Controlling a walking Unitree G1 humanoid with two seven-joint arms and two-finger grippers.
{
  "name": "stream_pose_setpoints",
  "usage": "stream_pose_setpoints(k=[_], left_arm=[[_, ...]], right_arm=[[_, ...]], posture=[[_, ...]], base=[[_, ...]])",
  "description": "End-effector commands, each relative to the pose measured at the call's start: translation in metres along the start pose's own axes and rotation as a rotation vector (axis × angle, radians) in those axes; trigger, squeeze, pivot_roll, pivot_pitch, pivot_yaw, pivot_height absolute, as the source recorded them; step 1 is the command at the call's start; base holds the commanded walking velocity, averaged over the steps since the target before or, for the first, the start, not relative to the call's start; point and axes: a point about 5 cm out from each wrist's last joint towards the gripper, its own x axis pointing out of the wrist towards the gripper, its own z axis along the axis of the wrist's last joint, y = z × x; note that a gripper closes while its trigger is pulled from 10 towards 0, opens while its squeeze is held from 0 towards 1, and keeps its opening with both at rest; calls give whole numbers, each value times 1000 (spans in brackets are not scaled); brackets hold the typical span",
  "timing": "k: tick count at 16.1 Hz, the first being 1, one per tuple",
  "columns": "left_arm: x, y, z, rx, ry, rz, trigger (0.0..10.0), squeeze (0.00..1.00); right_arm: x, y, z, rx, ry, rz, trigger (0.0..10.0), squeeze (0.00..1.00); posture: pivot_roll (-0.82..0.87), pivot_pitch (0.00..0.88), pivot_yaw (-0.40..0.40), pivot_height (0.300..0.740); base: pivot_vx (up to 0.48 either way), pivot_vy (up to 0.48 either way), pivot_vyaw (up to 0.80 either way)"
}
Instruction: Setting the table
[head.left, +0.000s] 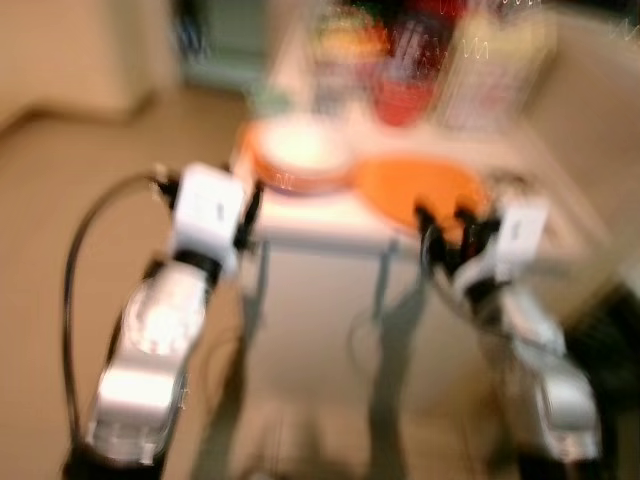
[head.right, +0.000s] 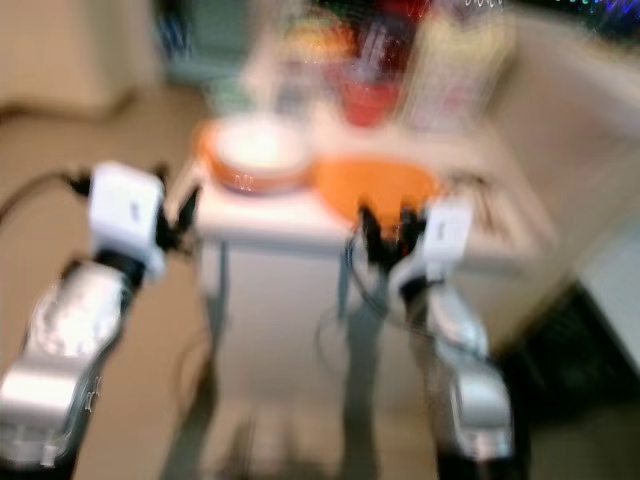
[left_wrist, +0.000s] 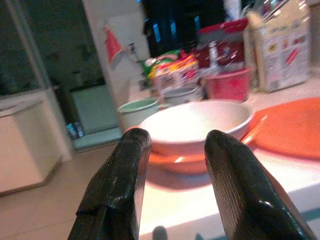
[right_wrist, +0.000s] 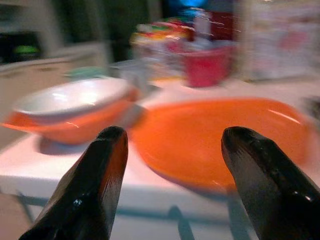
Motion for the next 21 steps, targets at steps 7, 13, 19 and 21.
stream_pose_setpoints(k=[7,13,19,21], left_arm=[[22,-5,5,-4,-30,-18,10000,0],[19,-4,0,-67,-26,14,10000,0],[14,-9,-2,-66,-22,-34,10000,0],[12,-10,-2,-62,-23,-37,10000,0]], right_arm=[[2,-5,11,8,3,-95,10000,0],[7,4,9,-31,66,-44,10000,0],[22,4,26,-79,57,1,10000,0],[26,5,29,-90,61,16,10000,0]], posture=[[29,0,0,740],[36,0,-15,740],[43,0,-38,740],[47,0,-44,740]], base=[[0,0,0],[99,0,0],[324,0,-245],[326,0,0]])
